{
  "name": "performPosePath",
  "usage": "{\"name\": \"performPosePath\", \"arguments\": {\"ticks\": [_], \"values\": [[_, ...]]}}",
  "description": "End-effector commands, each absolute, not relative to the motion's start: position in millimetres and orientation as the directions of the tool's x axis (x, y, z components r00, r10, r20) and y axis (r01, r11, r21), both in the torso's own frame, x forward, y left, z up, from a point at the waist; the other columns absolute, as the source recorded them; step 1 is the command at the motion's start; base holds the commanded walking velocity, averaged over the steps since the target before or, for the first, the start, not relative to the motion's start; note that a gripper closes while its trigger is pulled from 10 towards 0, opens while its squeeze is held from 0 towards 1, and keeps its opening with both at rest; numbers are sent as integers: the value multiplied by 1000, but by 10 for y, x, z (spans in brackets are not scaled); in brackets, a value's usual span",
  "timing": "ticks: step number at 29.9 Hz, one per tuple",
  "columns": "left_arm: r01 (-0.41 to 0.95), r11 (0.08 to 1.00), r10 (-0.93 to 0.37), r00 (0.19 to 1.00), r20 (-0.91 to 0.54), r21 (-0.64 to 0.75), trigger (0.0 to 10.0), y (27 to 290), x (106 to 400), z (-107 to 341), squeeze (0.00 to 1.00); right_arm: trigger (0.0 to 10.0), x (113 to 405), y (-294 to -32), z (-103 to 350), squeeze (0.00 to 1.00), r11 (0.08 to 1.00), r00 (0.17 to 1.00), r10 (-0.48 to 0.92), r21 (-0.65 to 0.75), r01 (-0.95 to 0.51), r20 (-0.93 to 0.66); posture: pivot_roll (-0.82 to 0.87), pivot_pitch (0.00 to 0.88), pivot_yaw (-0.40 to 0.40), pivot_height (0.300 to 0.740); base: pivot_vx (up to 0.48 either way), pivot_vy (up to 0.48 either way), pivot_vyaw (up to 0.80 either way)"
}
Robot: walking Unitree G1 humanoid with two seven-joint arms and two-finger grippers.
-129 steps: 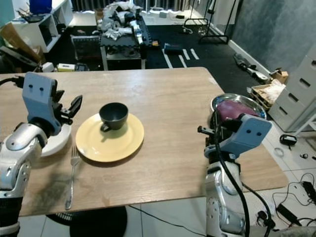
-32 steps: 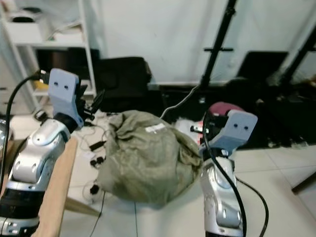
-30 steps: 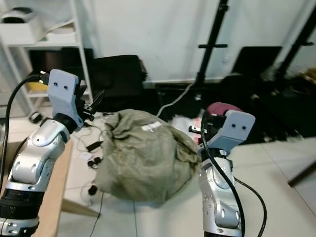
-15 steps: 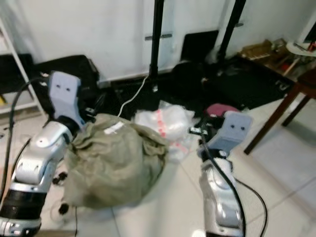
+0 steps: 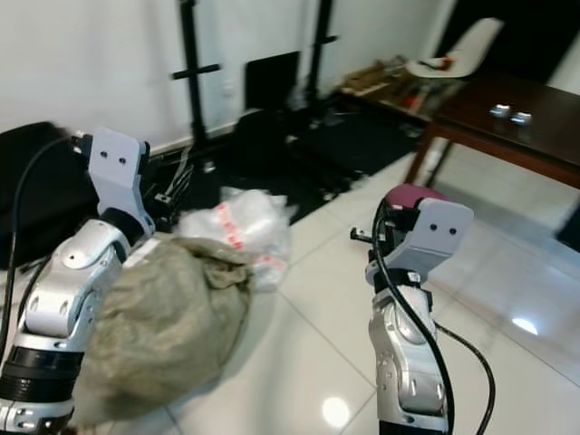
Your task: Setting the table
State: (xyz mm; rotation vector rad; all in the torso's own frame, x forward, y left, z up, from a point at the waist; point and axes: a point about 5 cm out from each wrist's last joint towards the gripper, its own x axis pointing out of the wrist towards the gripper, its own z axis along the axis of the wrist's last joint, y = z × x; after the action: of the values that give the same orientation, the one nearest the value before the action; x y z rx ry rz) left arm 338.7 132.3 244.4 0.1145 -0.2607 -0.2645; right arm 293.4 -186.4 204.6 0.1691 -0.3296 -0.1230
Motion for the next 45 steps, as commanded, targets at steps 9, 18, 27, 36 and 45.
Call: {"name": "performPosePath", "arguments": {"ticks": [9,18,27,36,45], "values": [[249,959,-275,934,229,137,10000,1317,3395,2414,0,10000,2930,-1853,2022,0,978,941,-148,185,95,303,-79,0,63,740,0,0,-789],[260,956,-286,926,245,134,10000,1294,3392,2432,0,10000,2930,-1850,2021,0,978,941,-148,185,94,303,-81,0,64,740,0,0,-793],[276,951,-305,915,265,139,10000,1255,3388,2460,0,10000,2928,-1850,2022,0,978,941,-148,185,95,303,-84,0,65,740,413,0,-796],[280,950,-308,912,272,138,10000,1243,3393,2465,0,10000,2933,-1848,2022,0,979,942,-146,184,92,303,-83,0,63,740,480,0,-793],[282,950,-310,911,273,137,10000,1237,3395,2466,0,10000,2937,-1844,2020,0,979,942,-144,183,90,302,-82,0,63,740,480,0,-792]]}}
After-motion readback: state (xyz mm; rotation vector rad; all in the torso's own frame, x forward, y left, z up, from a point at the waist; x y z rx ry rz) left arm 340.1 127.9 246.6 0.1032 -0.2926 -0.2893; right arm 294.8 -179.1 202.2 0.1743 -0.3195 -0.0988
